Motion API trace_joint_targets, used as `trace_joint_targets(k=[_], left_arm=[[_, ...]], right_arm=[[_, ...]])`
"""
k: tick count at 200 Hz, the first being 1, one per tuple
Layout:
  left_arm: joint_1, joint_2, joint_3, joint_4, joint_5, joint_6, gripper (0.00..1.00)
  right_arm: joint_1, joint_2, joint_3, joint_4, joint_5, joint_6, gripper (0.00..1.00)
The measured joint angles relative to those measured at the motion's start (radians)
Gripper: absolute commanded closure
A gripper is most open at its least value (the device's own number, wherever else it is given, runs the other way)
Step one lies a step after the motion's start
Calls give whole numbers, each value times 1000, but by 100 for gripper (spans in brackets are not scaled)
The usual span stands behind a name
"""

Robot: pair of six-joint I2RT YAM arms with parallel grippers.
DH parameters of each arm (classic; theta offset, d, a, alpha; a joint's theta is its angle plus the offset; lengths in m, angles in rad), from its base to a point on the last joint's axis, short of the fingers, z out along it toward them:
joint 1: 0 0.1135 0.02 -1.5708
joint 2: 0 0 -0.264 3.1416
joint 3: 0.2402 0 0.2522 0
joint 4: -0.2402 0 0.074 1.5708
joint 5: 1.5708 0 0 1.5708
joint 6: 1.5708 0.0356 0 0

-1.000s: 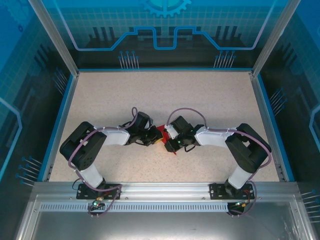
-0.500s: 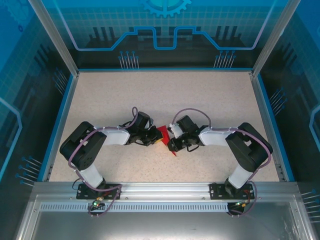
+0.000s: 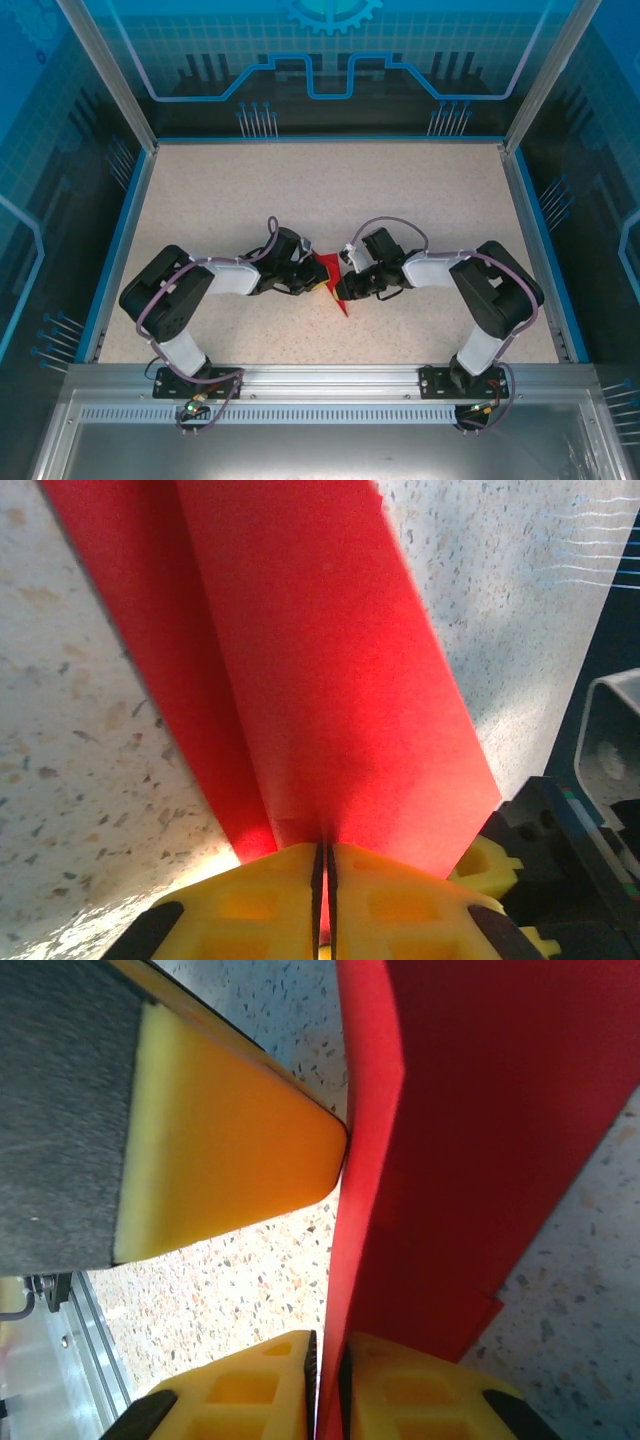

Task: Fold a paper plane with a square sheet of paper (pick it up from the middle)
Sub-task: Fold the wing for the fifth time at the center of the table.

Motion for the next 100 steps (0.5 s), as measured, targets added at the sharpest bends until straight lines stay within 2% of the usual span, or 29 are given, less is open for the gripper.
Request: trace_joint_targets(k=[100], left_arm=[[0, 0, -1, 35, 0, 0, 88]], right_arm=[[-2, 31, 11, -14, -7, 2, 84]])
